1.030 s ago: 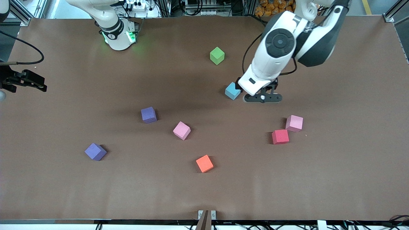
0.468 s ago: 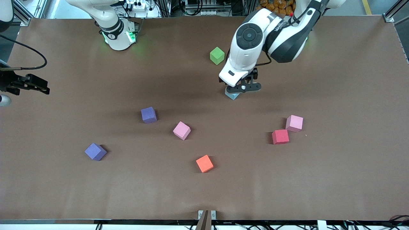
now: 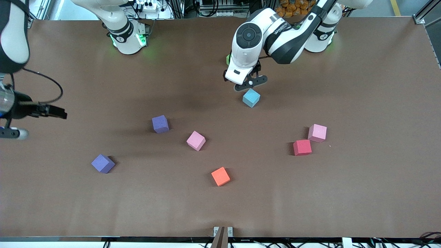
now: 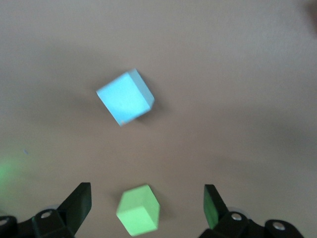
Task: Arrange blocks into number 1
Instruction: 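Grasp the green cube with the left gripper and lift it, then place the green cube with the left gripper while the right gripper grasps blue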
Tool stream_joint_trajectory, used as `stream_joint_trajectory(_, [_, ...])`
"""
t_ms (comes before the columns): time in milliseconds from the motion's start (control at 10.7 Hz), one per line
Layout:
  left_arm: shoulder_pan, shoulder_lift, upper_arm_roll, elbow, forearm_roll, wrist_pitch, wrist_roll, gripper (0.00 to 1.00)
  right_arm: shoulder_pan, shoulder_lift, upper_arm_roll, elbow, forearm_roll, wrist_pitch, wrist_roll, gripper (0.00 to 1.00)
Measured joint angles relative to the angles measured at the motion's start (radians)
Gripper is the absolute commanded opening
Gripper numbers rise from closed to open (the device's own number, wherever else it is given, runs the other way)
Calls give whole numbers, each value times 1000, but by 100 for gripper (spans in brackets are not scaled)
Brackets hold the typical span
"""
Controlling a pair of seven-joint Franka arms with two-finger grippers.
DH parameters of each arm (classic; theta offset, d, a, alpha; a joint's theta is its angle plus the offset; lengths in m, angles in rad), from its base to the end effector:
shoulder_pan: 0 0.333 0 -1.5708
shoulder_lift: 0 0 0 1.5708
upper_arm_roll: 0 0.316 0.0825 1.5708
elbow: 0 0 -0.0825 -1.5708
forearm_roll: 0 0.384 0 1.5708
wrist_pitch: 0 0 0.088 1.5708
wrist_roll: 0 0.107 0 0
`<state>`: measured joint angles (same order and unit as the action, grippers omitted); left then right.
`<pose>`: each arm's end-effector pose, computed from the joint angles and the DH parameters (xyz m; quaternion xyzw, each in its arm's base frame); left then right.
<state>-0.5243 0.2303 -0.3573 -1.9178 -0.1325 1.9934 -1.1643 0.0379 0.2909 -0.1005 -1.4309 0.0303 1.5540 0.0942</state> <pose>0.3749 -0.4550 0.3714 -0.9776 -0.1722 0.1209 0.0093 0.6298 -0.0282 0.5164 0.9935 -0.0782 -0.0831 0.0007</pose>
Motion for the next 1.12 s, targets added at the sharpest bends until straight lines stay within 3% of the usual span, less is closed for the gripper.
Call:
stream_joint_trajectory(375, [1,5,-105,-149,-60,164,-155,100,0,167,4,-2,71,144,335,100])
stream_joint_trajectory(843, [2,9,-207,-367,-127,408,-298,100,-32,311,-1,0,114,287,351,100])
stream_joint_trajectory(1124, [2,9,-253,-440,-127,481,-352,100,-38,381,-2,-1,118,374,351,100])
